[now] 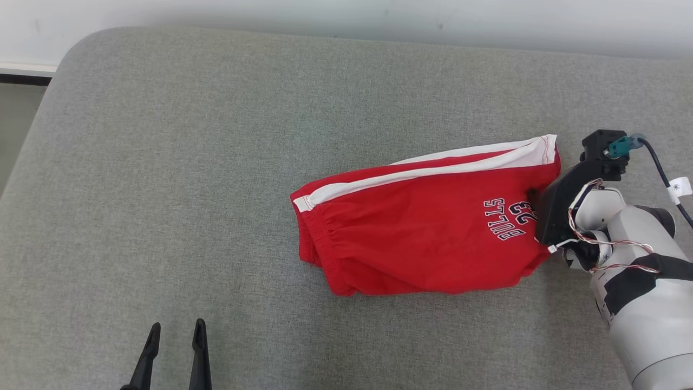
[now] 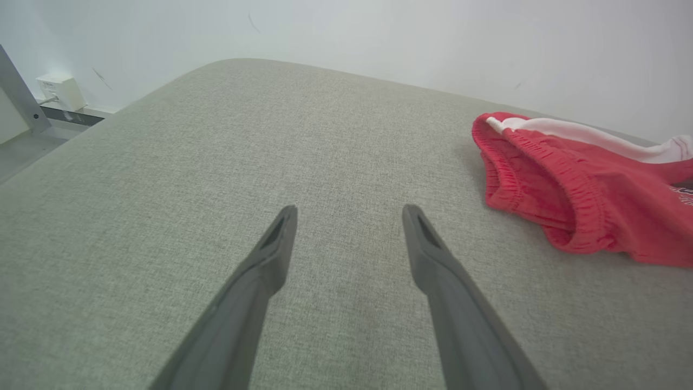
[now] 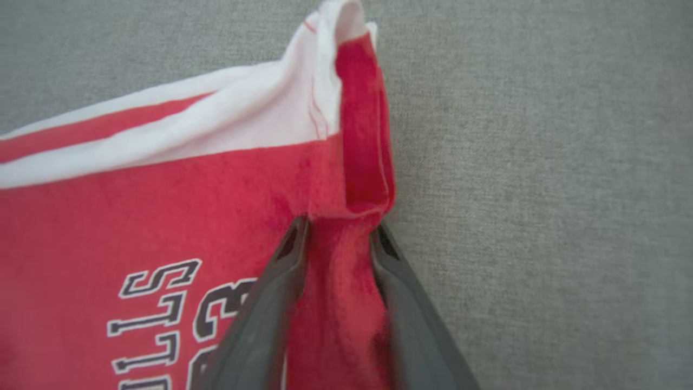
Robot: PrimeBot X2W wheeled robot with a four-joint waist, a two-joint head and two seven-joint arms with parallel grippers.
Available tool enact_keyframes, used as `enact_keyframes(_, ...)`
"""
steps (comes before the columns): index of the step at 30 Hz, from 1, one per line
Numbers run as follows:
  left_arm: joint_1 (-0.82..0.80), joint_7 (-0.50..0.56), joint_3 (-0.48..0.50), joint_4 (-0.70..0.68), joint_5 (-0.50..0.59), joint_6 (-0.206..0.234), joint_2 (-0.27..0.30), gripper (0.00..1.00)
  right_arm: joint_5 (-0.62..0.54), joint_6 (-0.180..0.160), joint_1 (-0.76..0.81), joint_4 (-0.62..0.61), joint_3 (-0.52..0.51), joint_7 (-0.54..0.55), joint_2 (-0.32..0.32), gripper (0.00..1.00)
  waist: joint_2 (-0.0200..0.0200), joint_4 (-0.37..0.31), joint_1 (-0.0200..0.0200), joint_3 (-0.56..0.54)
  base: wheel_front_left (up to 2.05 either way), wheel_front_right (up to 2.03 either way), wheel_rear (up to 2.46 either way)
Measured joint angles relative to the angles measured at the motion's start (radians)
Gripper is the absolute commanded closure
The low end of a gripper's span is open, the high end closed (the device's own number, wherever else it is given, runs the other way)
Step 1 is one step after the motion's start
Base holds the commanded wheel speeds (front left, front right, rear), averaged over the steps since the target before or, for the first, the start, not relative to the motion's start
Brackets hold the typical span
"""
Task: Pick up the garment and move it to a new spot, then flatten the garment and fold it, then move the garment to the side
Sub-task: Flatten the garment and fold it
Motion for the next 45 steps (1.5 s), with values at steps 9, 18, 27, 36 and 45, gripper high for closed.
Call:
enact_keyframes(9, 0.004, 0.000, 0.024, 0.025, 0.009, -0.016, -0.013, 0.00, -0.007, 0.002, 0.016, 0.011, -0.002, -0.053, 0.001, 1.00, 0.0001, -0.006, 0.0002, -0.016, 0.00, 0.00, 0.00)
enact_keyframes(18, 0.037, 0.000, 0.040, 0.031, 0.012, -0.026, -0.023, 0.00, -0.061, 0.001, 0.087, -0.015, -0.040, -0.114, -0.072, 1.00, 0.0002, -0.039, 0.0002, -0.066, 0.00, 0.00, 0.00)
enact_keyframes(27, 0.054, 0.000, 0.045, 0.043, 0.017, -0.033, -0.031, 0.00, -0.135, 0.000, 0.160, -0.134, -0.099, -0.086, -0.145, 1.00, 0.0001, -0.094, 0.0001, -0.115, 0.00, 0.00, 0.00)
enact_keyframes(36, 0.065, 0.000, 0.040, 0.057, 0.017, -0.034, -0.037, 0.00, -0.170, 0.000, 0.183, -0.323, -0.052, 0.001, -0.067, 1.00, 0.0001, -0.111, 0.0001, -0.163, 0.00, 0.00, 0.00)
enact_keyframes(45, 0.064, 0.000, 0.037, 0.064, 0.010, -0.035, -0.040, 0.00, -0.117, 0.000, 0.174, -0.431, 0.127, 0.087, 0.017, 1.00, 0.0002, -0.070, 0.0001, -0.164, 0.00, 0.00, 0.00)
